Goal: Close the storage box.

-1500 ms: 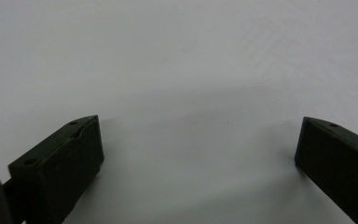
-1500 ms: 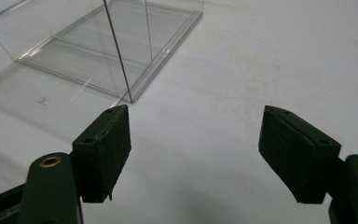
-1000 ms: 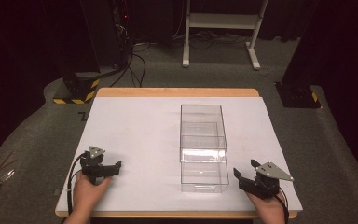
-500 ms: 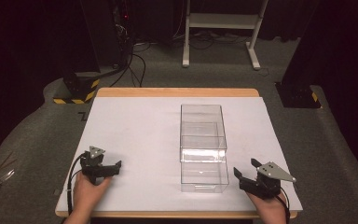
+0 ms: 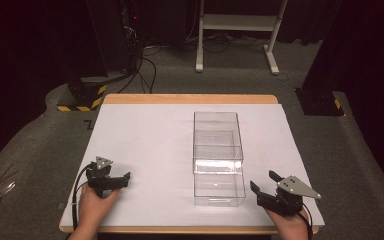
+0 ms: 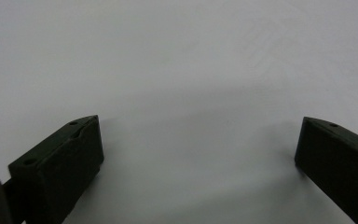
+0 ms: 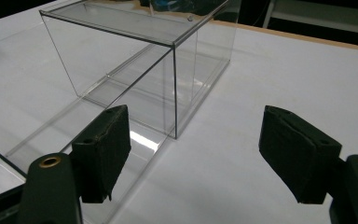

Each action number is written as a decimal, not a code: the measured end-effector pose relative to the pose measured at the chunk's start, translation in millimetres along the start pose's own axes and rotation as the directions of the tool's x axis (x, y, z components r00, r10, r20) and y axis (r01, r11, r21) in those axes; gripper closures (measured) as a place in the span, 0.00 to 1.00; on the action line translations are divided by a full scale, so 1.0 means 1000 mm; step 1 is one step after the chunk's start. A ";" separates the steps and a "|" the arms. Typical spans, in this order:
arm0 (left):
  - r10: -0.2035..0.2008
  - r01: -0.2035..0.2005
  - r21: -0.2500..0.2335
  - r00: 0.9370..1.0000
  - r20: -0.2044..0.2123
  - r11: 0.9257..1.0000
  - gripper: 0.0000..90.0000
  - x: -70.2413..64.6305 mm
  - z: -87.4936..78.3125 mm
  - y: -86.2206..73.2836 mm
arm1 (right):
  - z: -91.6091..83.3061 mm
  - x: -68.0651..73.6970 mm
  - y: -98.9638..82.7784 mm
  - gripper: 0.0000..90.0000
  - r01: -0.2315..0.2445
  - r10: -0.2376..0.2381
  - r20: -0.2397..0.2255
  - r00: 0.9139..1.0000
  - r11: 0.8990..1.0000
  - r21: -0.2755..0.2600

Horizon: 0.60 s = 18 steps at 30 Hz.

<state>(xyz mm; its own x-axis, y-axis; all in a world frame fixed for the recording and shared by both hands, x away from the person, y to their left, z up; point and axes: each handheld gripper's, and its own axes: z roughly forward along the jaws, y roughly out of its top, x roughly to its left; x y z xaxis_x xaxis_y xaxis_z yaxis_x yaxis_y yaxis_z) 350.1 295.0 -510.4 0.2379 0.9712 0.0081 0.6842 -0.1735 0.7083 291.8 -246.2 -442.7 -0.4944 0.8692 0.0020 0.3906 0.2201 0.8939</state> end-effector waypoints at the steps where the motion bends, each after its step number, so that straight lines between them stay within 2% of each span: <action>1: 0.000 0.000 0.000 1.000 0.000 1.000 0.01 0.000 0.000 0.000 | -0.001 0.000 0.000 0.28 -0.001 0.001 -0.002 1.000 1.000 -0.003; 9: 0.000 0.000 -0.001 1.000 0.000 1.000 0.01 0.000 0.000 0.000 | -0.008 0.004 0.002 0.28 -0.002 0.001 -0.012 1.000 1.000 -0.023; 18: 0.001 -0.001 -0.001 1.000 -0.001 1.000 0.01 0.000 0.000 0.000 | -0.013 0.010 0.002 0.28 -0.004 0.002 -0.043 0.999 0.999 -0.036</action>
<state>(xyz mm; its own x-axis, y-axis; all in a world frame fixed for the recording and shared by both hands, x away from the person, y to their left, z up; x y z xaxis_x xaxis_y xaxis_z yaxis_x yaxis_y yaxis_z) 349.9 295.0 -510.4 0.2377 0.9713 0.0090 0.6835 -0.1739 0.7089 276.8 -242.7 -435.2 -0.5264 0.8499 0.0233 0.3644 0.2008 0.9093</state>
